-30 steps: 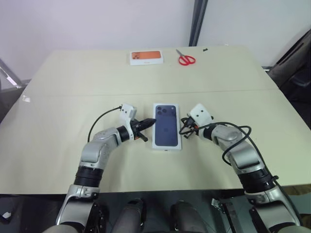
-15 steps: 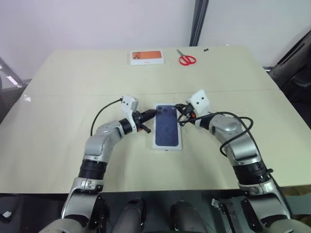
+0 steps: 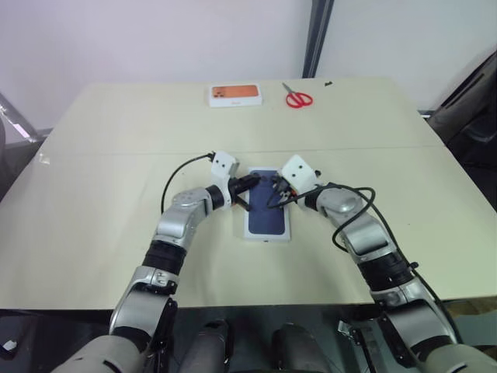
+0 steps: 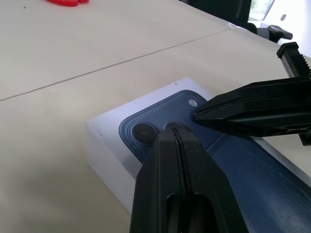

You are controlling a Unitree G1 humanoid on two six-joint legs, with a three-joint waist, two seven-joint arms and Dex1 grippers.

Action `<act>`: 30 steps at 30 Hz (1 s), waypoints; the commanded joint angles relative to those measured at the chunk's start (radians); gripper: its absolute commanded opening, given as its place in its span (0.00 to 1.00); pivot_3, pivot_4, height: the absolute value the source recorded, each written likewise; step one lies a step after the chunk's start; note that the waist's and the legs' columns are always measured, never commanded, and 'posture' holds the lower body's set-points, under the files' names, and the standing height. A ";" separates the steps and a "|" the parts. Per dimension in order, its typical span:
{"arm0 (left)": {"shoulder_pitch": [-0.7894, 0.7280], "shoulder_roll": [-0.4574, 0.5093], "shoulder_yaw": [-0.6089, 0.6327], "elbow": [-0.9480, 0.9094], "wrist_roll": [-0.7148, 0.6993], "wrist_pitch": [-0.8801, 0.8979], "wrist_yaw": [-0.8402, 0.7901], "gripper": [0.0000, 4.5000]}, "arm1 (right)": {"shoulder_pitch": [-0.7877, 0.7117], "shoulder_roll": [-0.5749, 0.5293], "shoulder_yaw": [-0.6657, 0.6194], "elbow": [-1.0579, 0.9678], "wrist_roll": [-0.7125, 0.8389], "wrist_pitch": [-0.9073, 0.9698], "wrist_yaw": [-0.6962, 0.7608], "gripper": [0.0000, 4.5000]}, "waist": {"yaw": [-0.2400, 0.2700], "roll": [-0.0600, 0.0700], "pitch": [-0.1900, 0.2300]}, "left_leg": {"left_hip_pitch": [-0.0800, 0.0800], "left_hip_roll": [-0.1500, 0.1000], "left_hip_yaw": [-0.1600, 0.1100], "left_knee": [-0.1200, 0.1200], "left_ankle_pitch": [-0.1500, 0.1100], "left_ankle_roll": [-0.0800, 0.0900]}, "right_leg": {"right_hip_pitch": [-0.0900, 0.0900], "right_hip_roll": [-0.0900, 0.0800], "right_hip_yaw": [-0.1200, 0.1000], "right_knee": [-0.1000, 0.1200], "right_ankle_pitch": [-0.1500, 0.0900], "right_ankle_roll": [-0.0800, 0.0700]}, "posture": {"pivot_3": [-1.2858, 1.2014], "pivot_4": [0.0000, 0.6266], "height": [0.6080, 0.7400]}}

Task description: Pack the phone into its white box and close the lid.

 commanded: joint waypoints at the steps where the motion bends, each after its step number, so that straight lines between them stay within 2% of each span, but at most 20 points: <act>1: 0.047 0.031 0.038 -0.070 -0.034 0.059 -0.006 0.00 | 0.034 -0.013 -0.045 -0.037 0.015 0.019 0.002 0.01 | -0.001 0.000 0.000 | 0.000 0.000 0.000 0.000 0.000 0.000 | 0.000 0.000 0.000 0.000 0.000 0.000 | 0.52 0.24 0.95; 6: 0.143 0.099 0.068 -0.283 -0.113 0.170 -0.042 0.00 | 0.089 -0.024 -0.168 -0.197 0.172 0.109 0.071 0.01 | -0.003 0.001 0.000 | -0.003 0.000 0.000 0.000 0.000 0.000 | -0.004 0.000 0.001 0.000 0.000 0.000 | 0.52 0.24 0.95; 14: 0.284 0.187 0.058 -0.437 -0.179 0.299 -0.085 0.00 | 0.213 -0.137 -0.195 -0.335 0.209 0.177 0.131 0.01 | 0.001 0.001 0.001 | -0.005 0.000 0.000 0.000 -0.002 0.003 | -0.005 0.000 0.001 0.000 0.000 0.000 | 0.52 0.24 0.95; 17: 0.333 0.194 0.047 -0.483 -0.205 0.342 -0.091 0.00 | 0.300 -0.208 -0.145 -0.407 0.210 0.188 0.196 0.01 | 0.001 0.001 0.001 | -0.005 0.000 0.000 -0.001 -0.002 0.004 | -0.005 -0.001 0.001 0.000 0.000 0.000 | 0.52 0.24 0.95; 20: 0.353 0.195 0.029 -0.506 -0.207 0.354 -0.097 0.00 | 0.330 -0.218 -0.115 -0.423 0.207 0.190 0.200 0.01 | 0.000 0.001 0.001 | -0.005 0.000 0.000 -0.001 -0.003 0.004 | -0.005 -0.001 0.001 -0.001 0.000 0.000 | 0.52 0.24 0.95; 30: 0.343 0.145 0.017 -0.557 -0.246 0.411 -0.064 0.00 | 0.284 -0.195 -0.103 -0.435 0.223 0.234 0.180 0.01 | 0.003 0.001 0.001 | -0.005 0.000 0.000 0.000 -0.003 0.004 | -0.005 -0.001 0.001 -0.001 0.000 0.000 | 0.52 0.24 0.95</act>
